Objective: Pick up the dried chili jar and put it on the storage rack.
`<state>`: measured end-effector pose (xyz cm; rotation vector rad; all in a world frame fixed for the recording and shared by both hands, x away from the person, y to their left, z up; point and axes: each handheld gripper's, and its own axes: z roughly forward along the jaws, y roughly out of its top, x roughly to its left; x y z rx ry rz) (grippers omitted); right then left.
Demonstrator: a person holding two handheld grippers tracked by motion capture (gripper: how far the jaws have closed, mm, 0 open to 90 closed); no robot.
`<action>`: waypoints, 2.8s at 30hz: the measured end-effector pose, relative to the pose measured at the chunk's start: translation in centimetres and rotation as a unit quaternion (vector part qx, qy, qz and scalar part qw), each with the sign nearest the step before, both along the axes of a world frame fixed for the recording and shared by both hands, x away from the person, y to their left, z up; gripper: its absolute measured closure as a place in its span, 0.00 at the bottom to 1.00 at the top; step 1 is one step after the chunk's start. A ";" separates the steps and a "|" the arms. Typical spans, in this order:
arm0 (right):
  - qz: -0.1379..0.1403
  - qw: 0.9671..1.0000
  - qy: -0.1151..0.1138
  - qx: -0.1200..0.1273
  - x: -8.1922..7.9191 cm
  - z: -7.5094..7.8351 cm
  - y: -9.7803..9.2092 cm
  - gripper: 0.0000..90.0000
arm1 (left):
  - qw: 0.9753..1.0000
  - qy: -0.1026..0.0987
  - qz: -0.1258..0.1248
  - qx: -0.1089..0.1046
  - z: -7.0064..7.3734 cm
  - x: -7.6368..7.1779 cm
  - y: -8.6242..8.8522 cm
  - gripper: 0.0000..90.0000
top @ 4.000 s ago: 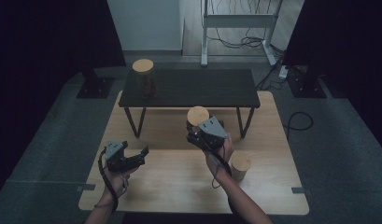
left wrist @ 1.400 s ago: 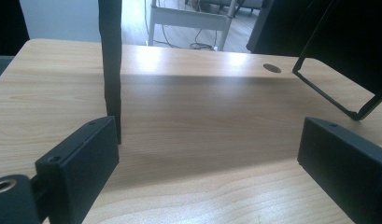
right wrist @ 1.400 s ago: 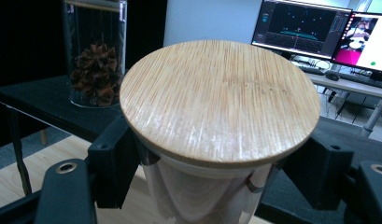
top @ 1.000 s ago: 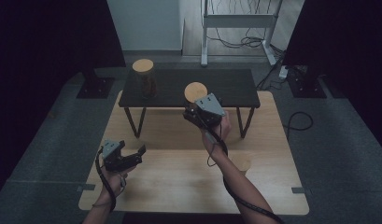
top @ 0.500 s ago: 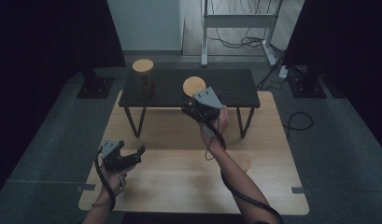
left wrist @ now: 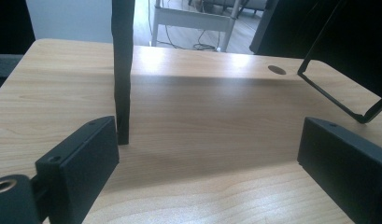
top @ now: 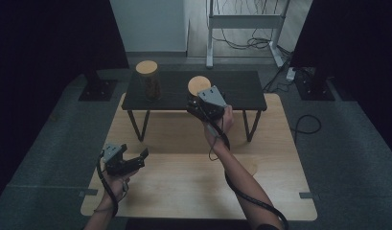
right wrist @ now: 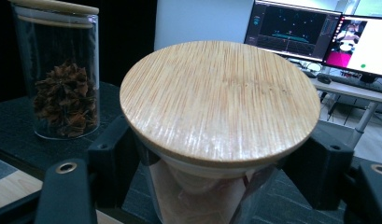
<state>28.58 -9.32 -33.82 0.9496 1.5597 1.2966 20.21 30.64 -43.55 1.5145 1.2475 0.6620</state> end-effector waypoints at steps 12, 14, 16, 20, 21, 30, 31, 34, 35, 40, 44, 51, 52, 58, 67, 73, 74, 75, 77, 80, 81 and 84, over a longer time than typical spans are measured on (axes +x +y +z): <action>-0.005 1.000 0.000 -0.005 1.2 0.5 0.4 0.28 | 1.000 0.002 0.003 0.000 -0.1 0.1 0.1 0.05; -0.006 1.000 0.001 -0.005 1.4 0.5 0.5 0.28 | 1.000 0.002 0.003 0.000 -0.1 0.1 0.2 0.05; -0.007 1.000 0.001 -0.005 1.6 0.4 0.5 0.28 | 1.000 0.003 0.004 -0.001 -0.1 0.2 0.2 0.05; -0.011 1.000 0.004 -0.005 2.0 0.3 0.5 0.28 | 1.000 0.005 0.004 -0.001 -0.1 0.2 0.2 0.05; -0.012 1.000 0.004 -0.006 2.2 0.3 0.5 0.28 | 1.000 0.005 0.004 -0.001 -0.1 0.2 0.2 0.05; -0.019 1.000 0.010 -0.006 3.4 0.3 0.7 0.28 | 1.000 0.006 0.007 -0.001 -0.2 0.3 0.4 0.05; -0.019 1.000 0.011 -0.006 3.5 0.3 0.7 0.28 | 1.000 0.007 0.007 -0.001 -0.2 0.3 0.4 0.05; -0.019 1.000 0.012 -0.007 3.8 0.3 0.7 0.28 | 1.000 0.008 0.008 -0.001 -0.2 0.4 0.4 0.05; -0.019 1.000 0.013 -0.007 3.9 0.3 0.7 0.28 | 1.000 0.008 0.008 -0.001 -0.2 0.4 0.4 0.05; -0.020 1.000 0.018 -0.007 4.4 0.2 0.8 0.28 | 1.000 0.009 0.010 -0.002 -0.3 0.5 0.5 0.05; -0.020 0.999 0.024 -0.009 4.8 0.0 0.9 0.28 | 1.000 0.011 0.010 -0.002 -0.3 0.6 0.5 0.05; -0.020 0.999 0.029 -0.007 5.2 -0.2 0.9 0.28 | 1.000 0.012 0.010 -0.001 -0.4 0.6 0.5 0.05; -0.020 0.999 0.030 -0.006 5.3 -0.2 0.9 0.28 | 1.000 0.012 0.010 -0.001 -0.4 0.6 0.5 0.05; -0.021 0.999 0.032 -0.004 5.7 -0.2 1.0 0.28 | 1.000 0.013 0.011 -0.001 -0.4 0.7 0.5 0.05; -0.022 0.999 0.038 0.002 6.1 -0.1 1.0 0.28 | 1.000 0.013 0.010 -0.001 -0.4 0.7 0.5 0.05; -0.023 0.999 0.038 0.009 6.0 -0.3 1.0 0.28 | 1.000 0.012 0.009 -0.001 -0.4 0.6 0.5 0.05; -0.024 0.999 0.038 0.010 6.0 -0.3 1.0 0.28 | 1.000 0.011 0.009 -0.001 -0.4 0.6 0.5 0.05; -0.024 0.999 0.038 0.010 5.9 -0.3 1.0 0.28 | 1.000 0.011 0.009 -0.002 -0.4 0.6 0.5 0.05; -0.025 0.999 0.038 0.010 5.9 -0.4 1.0 0.28 | 1.000 0.010 0.009 -0.002 -0.4 0.6 0.5 0.05; -0.025 0.999 0.040 0.010 5.9 -0.3 1.0 0.28 | 1.000 0.010 0.009 -0.002 -0.3 0.5 0.5 0.05; -0.026 0.999 0.040 0.010 6.0 -0.2 1.0 0.28 | 1.000 0.010 0.009 -0.002 -0.3 0.5 0.6 0.05; -0.026 0.999 0.040 0.010 6.0 -0.2 1.1 0.28 | 1.000 0.009 0.009 -0.002 -0.3 0.5 0.6 0.05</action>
